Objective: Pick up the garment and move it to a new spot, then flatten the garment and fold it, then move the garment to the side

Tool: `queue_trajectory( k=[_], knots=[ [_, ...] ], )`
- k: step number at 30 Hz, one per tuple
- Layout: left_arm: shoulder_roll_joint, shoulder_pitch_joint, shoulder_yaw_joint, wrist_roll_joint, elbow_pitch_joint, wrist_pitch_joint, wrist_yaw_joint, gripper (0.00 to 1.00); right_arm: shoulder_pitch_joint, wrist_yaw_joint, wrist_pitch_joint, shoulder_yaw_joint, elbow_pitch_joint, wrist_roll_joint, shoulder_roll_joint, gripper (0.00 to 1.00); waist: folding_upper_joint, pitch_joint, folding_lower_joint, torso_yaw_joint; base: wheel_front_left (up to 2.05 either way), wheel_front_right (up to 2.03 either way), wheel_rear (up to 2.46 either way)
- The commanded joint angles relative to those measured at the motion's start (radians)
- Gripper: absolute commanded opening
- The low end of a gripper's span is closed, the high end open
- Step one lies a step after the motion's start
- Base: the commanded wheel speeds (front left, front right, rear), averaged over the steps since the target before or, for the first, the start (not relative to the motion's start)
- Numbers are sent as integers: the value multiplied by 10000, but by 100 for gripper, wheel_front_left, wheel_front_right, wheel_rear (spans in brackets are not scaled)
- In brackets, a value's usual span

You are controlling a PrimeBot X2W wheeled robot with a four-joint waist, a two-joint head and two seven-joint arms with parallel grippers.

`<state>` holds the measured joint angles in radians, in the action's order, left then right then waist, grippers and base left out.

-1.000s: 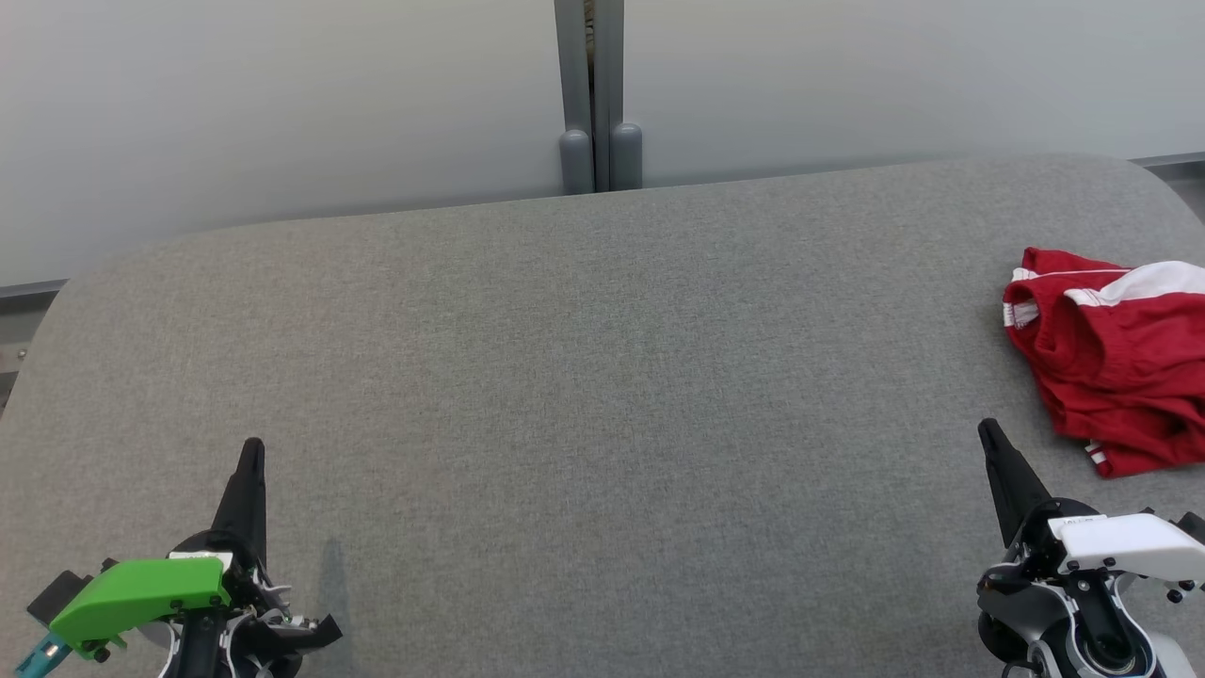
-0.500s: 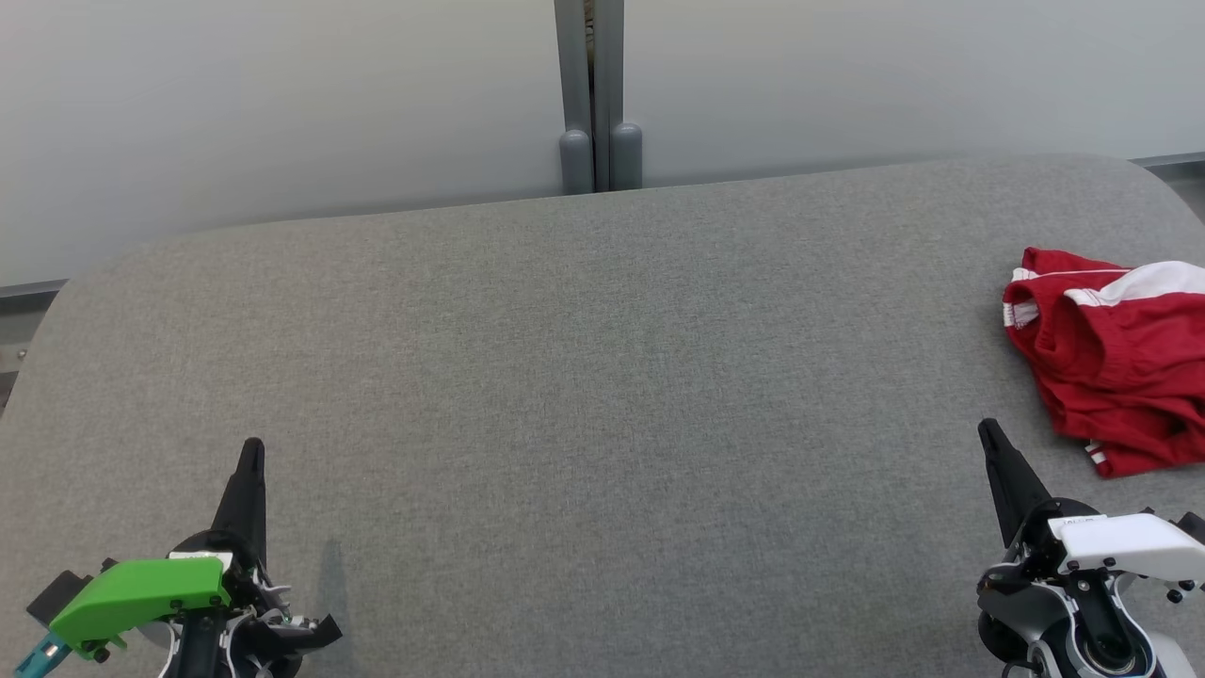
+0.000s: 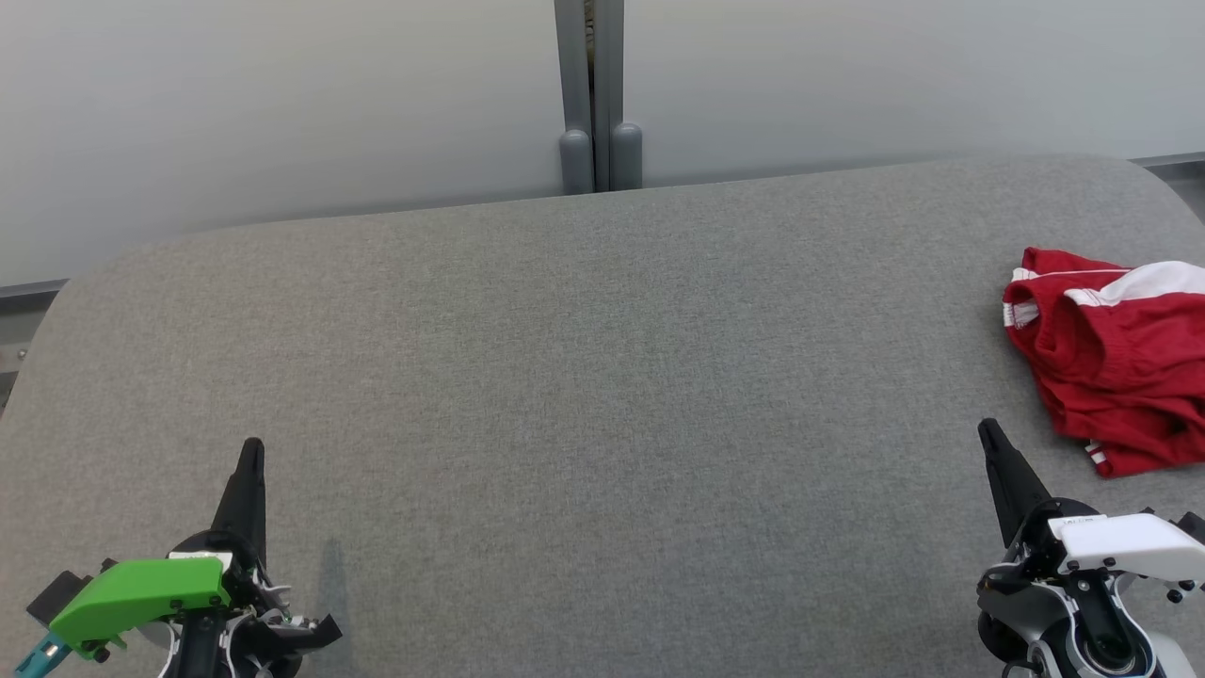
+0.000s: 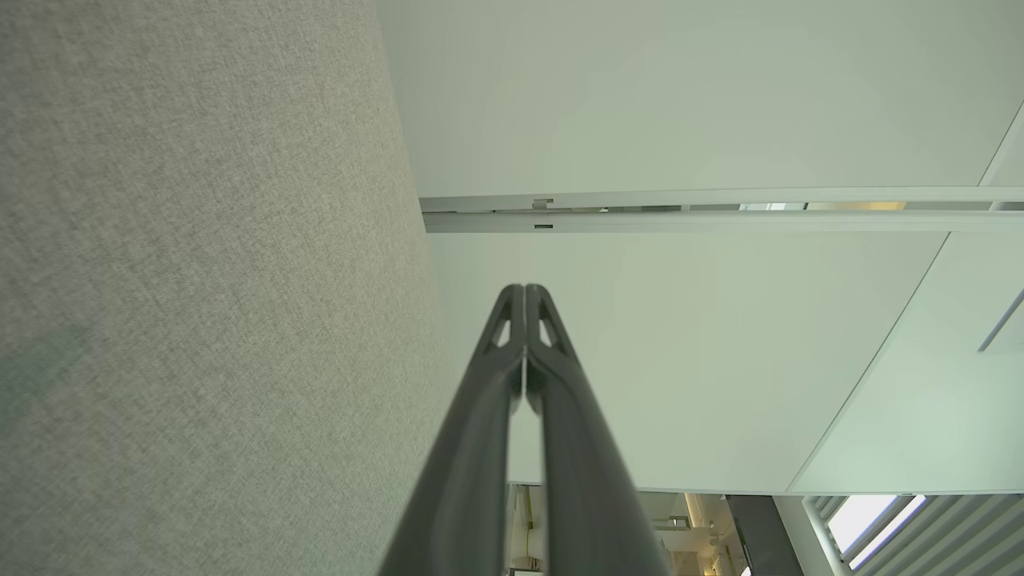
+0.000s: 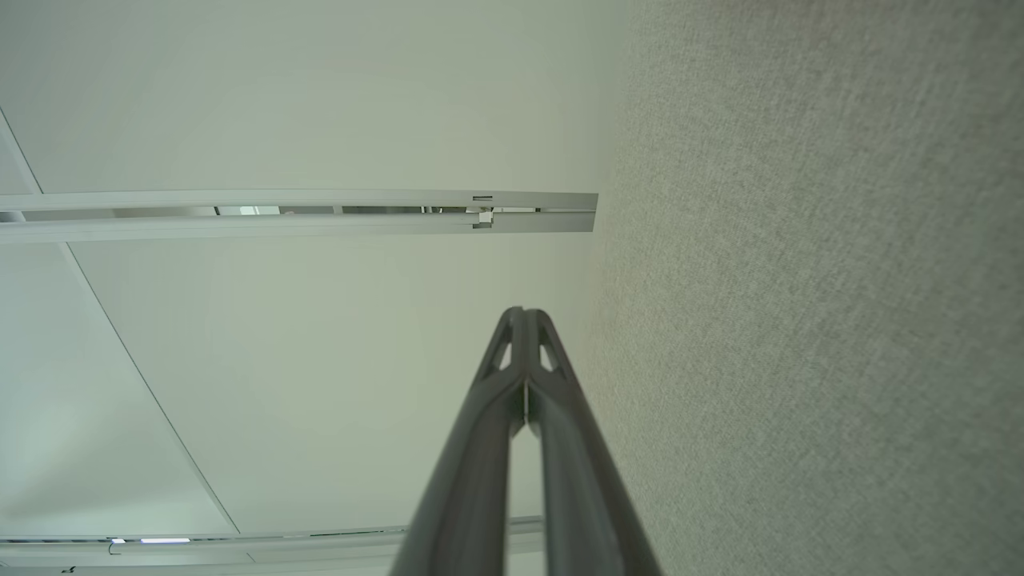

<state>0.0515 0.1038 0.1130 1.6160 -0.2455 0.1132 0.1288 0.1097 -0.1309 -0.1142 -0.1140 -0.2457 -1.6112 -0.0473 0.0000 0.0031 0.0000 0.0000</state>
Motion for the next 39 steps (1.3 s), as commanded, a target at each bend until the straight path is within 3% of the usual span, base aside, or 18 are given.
queue_trajectory(
  k=[1,39],
  knots=[
    [3,108,32,-47,8,36,49,0,-30,3,-31,-17,38,-36,-56,0,0,0,0,0,0,0,0],
    [-2,109,39,-58,9,46,49,0,-30,3,-31,-16,36,-36,-56,0,0,0,0,0,0,0,0]
  ],
)
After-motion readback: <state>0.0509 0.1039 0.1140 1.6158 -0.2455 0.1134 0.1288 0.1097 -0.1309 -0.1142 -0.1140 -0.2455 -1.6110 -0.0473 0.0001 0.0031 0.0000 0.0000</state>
